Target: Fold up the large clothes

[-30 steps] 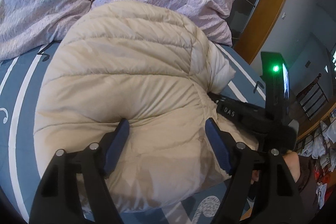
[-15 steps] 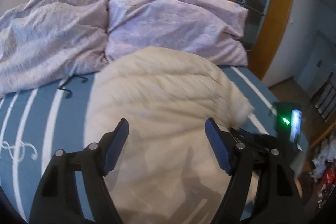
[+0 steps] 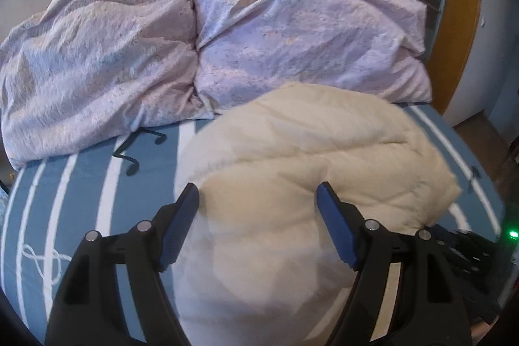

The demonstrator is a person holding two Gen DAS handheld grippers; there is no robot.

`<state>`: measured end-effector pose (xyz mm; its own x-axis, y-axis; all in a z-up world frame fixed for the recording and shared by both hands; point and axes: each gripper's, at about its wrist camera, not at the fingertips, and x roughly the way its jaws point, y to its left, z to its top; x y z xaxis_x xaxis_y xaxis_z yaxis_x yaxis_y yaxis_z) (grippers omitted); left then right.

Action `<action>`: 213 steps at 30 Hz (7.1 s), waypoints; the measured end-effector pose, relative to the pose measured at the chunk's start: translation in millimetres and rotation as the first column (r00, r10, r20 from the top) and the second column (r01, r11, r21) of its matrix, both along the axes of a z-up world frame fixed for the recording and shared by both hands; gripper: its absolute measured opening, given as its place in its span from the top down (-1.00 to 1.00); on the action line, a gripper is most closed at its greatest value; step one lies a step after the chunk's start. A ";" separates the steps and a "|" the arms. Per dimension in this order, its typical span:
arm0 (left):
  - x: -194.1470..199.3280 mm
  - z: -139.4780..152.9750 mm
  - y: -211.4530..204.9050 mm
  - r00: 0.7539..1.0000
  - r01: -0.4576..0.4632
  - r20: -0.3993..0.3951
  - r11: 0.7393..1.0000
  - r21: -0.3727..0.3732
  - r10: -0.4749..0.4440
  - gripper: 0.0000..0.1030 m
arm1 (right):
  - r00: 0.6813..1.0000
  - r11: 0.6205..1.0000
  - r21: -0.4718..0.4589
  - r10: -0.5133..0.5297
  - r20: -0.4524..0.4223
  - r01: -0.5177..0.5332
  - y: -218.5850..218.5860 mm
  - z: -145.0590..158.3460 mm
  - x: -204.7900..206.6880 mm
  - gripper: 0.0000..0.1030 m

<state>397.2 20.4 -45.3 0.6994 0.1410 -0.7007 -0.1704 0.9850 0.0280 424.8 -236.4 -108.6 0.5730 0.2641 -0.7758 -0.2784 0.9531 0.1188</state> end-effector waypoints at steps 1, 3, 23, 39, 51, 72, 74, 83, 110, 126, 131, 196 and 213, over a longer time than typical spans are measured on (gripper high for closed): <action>4.2 -6.4 3.6 1.000 -0.005 -0.008 1.000 0.003 0.005 -0.55 | 1.000 1.000 -0.001 -0.001 0.004 0.001 0.5 -0.4 -0.5 0.71; 8.3 -19.9 9.5 1.000 -0.011 -0.014 1.000 0.001 0.011 -0.64 | 1.000 1.000 -0.001 -0.004 0.009 0.004 1.3 -1.0 -1.2 0.69; 11.8 -69.1 36.0 0.999 -0.037 0.015 0.995 -0.095 0.039 -0.94 | 0.999 0.999 -0.037 -0.017 0.050 0.019 10.1 -2.2 -3.6 0.66; 16.4 -75.7 37.9 0.999 -0.047 -0.008 0.994 -0.096 0.046 -0.97 | 0.996 0.997 -0.048 -0.062 0.057 0.065 3.5 -3.4 -0.5 0.19; 17.6 -76.5 38.5 0.999 -0.050 -0.013 0.995 -0.090 0.049 -0.97 | 0.997 0.998 -0.035 -0.059 0.048 0.060 2.9 -5.6 1.6 0.19; 18.0 -76.9 39.5 0.999 -0.052 -0.015 0.995 -0.089 0.050 -0.97 | 0.997 0.998 -0.021 -0.060 0.044 0.061 2.5 -6.4 2.1 0.19; 18.1 -76.7 39.1 0.999 -0.052 -0.015 0.995 -0.089 0.051 -0.97 | 0.997 0.998 -0.020 -0.060 0.044 0.061 2.8 -6.7 2.0 0.19; 18.2 -76.5 38.2 0.999 -0.053 -0.015 0.995 -0.089 0.052 -0.97 | 0.997 0.998 -0.017 -0.059 0.044 0.060 2.6 -7.4 2.4 0.19; -61.0 -63.7 95.3 0.996 -0.036 -0.092 0.901 -0.433 -0.005 -0.95 | 0.968 0.895 0.441 0.050 -0.246 0.066 -34.1 2.2 17.0 -0.62; -39.2 -94.1 89.2 0.990 -0.008 -0.119 0.804 -0.595 -0.079 -0.96 | 0.932 0.825 0.562 0.155 -0.329 0.061 -16.3 -18.9 43.8 -0.87; -37.2 -94.2 85.8 0.989 0.010 -0.112 0.800 -0.601 -0.096 -0.95 | 0.923 0.791 0.610 0.209 -0.324 0.035 -7.9 -22.9 44.7 -0.69; -94.6 -51.9 234.1 0.971 -0.217 0.033 0.934 -0.285 0.236 -0.56 | 0.910 0.839 0.456 0.393 -0.132 -0.296 186.5 19.0 66.7 -0.01; -81.7 -15.1 189.9 0.971 -0.207 0.114 0.978 -0.032 0.209 -0.75 | 0.904 0.894 0.170 0.381 0.194 -0.414 244.1 74.3 16.2 0.02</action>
<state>315.5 210.4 -60.4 0.7329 0.2786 -0.6207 -0.3723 0.9278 -0.0232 440.9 7.7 -34.3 0.4930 0.6363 -0.5934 -0.6591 0.7184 0.2227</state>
